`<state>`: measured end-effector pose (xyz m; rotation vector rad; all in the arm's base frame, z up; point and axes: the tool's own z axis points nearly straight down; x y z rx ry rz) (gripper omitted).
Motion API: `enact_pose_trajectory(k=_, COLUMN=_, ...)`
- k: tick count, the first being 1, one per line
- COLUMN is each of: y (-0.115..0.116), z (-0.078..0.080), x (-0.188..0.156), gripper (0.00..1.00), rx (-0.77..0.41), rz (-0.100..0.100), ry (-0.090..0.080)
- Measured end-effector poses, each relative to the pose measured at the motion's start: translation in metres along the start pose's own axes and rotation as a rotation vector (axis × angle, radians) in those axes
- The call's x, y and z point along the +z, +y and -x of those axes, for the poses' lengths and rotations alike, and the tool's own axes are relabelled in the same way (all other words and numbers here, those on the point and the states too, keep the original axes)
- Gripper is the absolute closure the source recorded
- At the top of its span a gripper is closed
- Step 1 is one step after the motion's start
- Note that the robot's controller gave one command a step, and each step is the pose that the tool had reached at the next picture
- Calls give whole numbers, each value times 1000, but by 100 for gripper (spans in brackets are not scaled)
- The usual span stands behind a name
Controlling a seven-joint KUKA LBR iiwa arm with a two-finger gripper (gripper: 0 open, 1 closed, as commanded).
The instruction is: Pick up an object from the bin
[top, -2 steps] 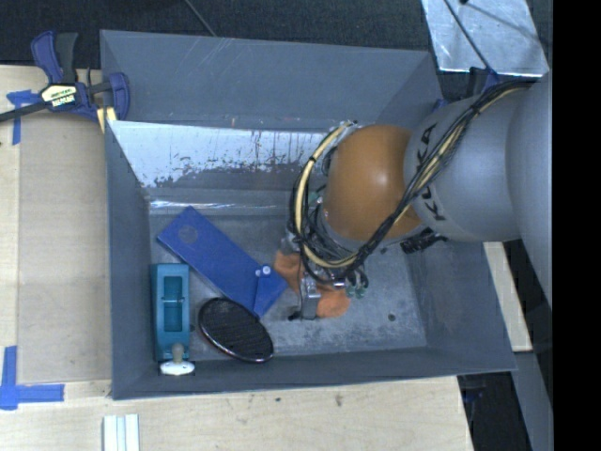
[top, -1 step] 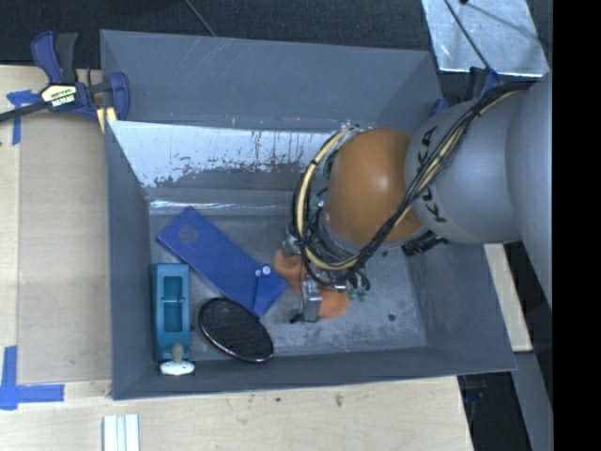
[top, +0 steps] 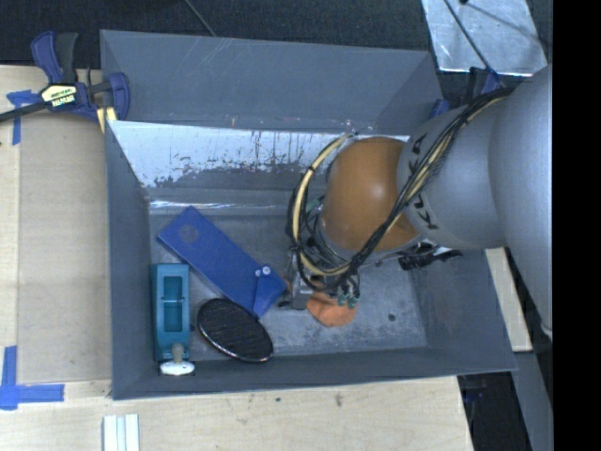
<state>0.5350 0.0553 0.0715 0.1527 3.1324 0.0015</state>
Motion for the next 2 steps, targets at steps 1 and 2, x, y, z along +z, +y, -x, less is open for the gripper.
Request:
enact_pose_trajectory(k=1, y=0, z=0, x=0, gripper=100, rx=0, rz=0, ry=0)
enact_pose_trajectory(k=2, y=-4, z=-32, x=-41, gripper=100, rx=-7, rz=-3, ry=12)
